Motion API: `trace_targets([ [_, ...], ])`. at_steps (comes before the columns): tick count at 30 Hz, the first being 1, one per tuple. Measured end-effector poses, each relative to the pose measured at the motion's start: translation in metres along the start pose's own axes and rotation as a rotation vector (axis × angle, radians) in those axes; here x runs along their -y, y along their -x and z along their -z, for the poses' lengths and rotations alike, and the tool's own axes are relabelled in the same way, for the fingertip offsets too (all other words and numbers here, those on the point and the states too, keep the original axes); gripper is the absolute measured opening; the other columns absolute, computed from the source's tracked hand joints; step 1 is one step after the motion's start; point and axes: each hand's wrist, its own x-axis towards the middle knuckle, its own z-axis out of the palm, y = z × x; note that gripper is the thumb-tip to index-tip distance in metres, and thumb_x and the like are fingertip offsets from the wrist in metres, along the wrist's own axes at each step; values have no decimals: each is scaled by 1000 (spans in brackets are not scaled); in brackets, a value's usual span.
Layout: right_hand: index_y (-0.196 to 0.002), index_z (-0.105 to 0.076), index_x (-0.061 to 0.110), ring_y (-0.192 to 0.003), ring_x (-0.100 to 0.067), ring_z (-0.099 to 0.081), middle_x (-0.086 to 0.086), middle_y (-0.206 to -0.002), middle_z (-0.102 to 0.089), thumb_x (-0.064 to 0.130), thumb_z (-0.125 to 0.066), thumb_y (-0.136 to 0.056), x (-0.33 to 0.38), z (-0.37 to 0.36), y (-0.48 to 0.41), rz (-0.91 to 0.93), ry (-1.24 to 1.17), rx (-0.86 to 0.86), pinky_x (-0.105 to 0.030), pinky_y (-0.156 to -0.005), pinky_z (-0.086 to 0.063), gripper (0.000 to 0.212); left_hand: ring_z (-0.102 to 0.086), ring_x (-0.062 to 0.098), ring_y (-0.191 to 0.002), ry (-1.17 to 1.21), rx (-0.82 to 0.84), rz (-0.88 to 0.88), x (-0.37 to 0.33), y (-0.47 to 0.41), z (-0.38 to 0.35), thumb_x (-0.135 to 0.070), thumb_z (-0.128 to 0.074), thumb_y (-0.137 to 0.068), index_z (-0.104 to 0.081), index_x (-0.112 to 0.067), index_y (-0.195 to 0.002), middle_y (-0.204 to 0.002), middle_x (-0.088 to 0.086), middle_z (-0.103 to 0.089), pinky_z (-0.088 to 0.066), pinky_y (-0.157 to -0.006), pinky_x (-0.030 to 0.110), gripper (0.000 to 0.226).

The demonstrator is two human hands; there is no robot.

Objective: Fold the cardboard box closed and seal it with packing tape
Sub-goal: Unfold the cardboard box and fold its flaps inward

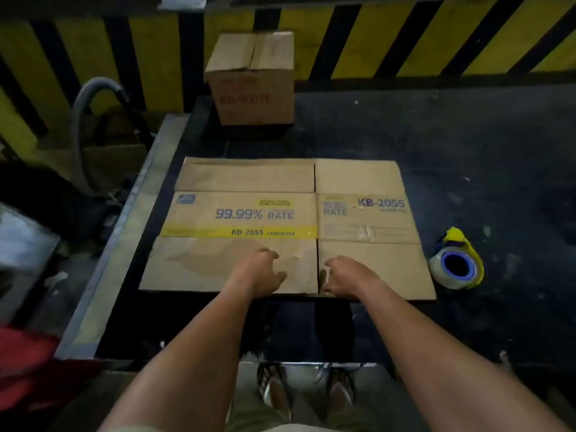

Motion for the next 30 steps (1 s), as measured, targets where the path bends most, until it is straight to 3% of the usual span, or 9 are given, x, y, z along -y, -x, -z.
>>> trace_targets([
  [6,-142,-36,17,-123,-31,-40,-10,-135,-38,40,-71,-79,-7,-34,5,57,134,0,-45,-98,-45,76,-41,36,-134,-65,82,-23,11,17,-34,-44,-71,-86,-51,-12,-138,-147,15,-45,-43,-106,47,65],
  [11,-138,-41,19,-117,-31,-45,-9,-131,-45,30,-64,-88,-14,-42,4,120,237,-145,-45,-93,-45,57,-40,36,-137,-179,44,-45,17,20,-51,-28,-73,-89,-45,-14,-144,-151,14,-41,-43,-107,46,64],
  [17,-123,-52,18,-110,-28,-53,-5,-121,-56,39,-66,-82,-22,-36,0,178,291,-154,-41,-82,-48,47,-37,37,-140,-217,-26,-63,24,17,-58,-17,-74,-89,-47,-15,-146,-153,15,-42,-38,-110,48,64],
  [19,-118,-54,19,-103,-26,-58,-2,-113,-61,39,-64,-81,-24,-35,2,211,317,-166,-37,-70,-50,44,-37,38,-141,-228,-39,-67,24,17,-58,-17,-74,-89,-47,-15,-146,-153,16,-43,-38,-110,49,63],
  [22,-116,-56,22,-78,-27,-65,0,-97,-64,40,-65,-78,-23,-29,8,244,376,-206,-29,-50,-39,43,-44,40,-136,-238,-77,-76,26,19,-56,-12,-78,-83,-50,-15,-144,-149,16,-48,-43,-106,51,67],
  [26,-119,-60,26,-54,-29,-63,2,-86,-67,43,-69,-72,-22,-14,12,248,393,-245,-24,-45,-30,51,-60,37,-121,-282,-174,-126,30,22,-49,-4,-84,-70,-61,-16,-133,-134,11,-64,-53,-91,47,69],
  [30,-124,-56,32,-60,-27,-66,6,-90,-70,48,-52,-78,-17,14,14,273,391,-316,-26,-46,-39,49,-67,31,-115,-305,-342,-243,29,24,-24,-12,-77,-76,-67,-16,-129,-128,6,-70,-52,-88,44,54],
])
